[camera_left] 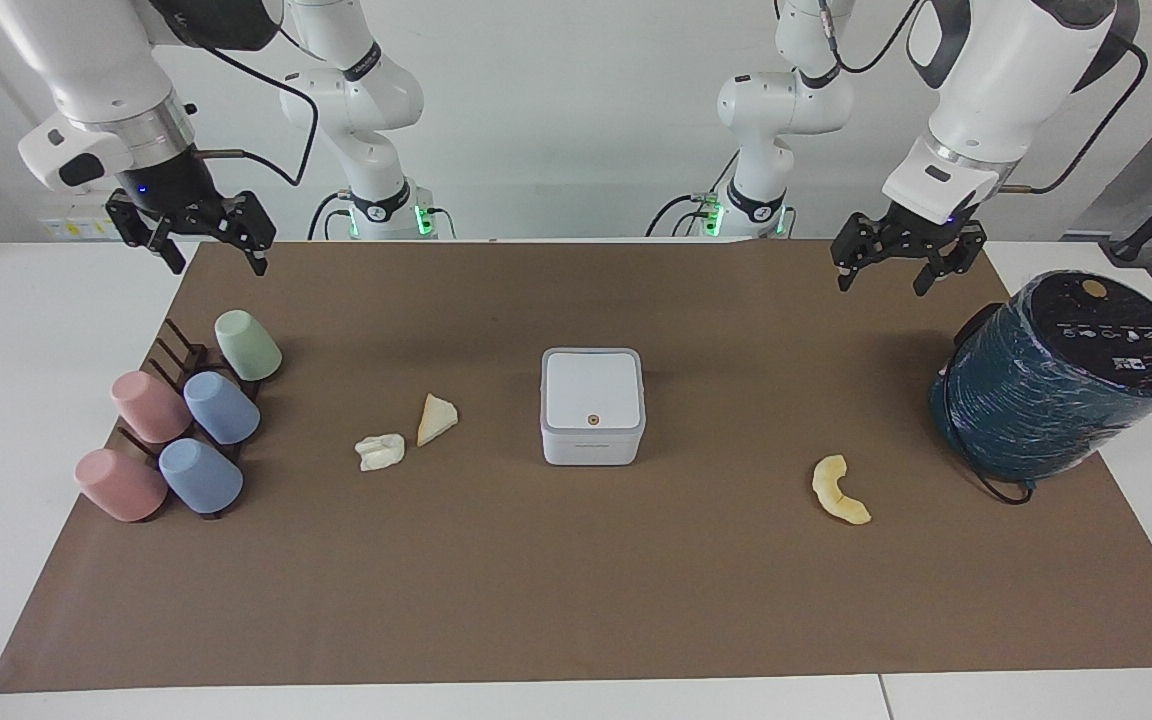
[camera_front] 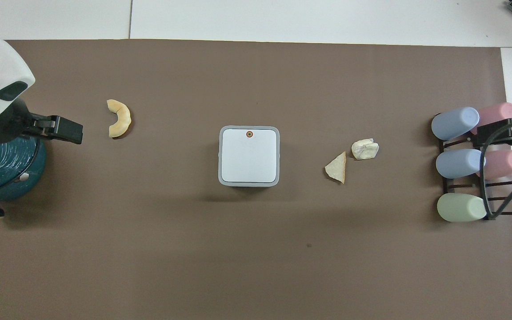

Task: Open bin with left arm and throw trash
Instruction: 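Reach the left gripper to the white lid of the bin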

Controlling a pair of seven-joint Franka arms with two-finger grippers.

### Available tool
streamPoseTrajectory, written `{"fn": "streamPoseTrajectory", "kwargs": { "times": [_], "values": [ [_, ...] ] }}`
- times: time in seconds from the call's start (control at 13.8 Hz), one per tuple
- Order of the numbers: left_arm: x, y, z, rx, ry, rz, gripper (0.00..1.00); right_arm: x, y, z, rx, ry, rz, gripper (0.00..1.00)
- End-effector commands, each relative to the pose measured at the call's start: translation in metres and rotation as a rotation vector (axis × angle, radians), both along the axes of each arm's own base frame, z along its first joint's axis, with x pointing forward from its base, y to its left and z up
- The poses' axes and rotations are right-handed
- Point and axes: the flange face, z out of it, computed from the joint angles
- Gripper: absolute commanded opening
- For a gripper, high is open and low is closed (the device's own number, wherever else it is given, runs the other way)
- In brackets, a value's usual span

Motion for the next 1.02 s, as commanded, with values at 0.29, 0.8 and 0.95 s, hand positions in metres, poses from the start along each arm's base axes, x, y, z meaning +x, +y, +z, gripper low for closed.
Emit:
{"fn": "streamPoseTrajectory", "kwargs": {
  "times": [0.29,0.8,0.95],
  "values": [
    [-0.007,-0.002,0.008,0.004,-0.012,-0.022,1.00,-0.002,-0.001,0.004,0.014,0.001,0.020,1.00],
    [-0.018,-0.065,0.005,-0.058,0.002,-0.045,0.91,-0.002,-0.001,0.004,0.015,0.001,0.020,1.00],
    [-0.026,-0.106,-0.001,-0.060,0.007,0.003,0.42,-0.002,-0.001,0.004,0.015,0.001,0.020,1.00]
  ]
}}
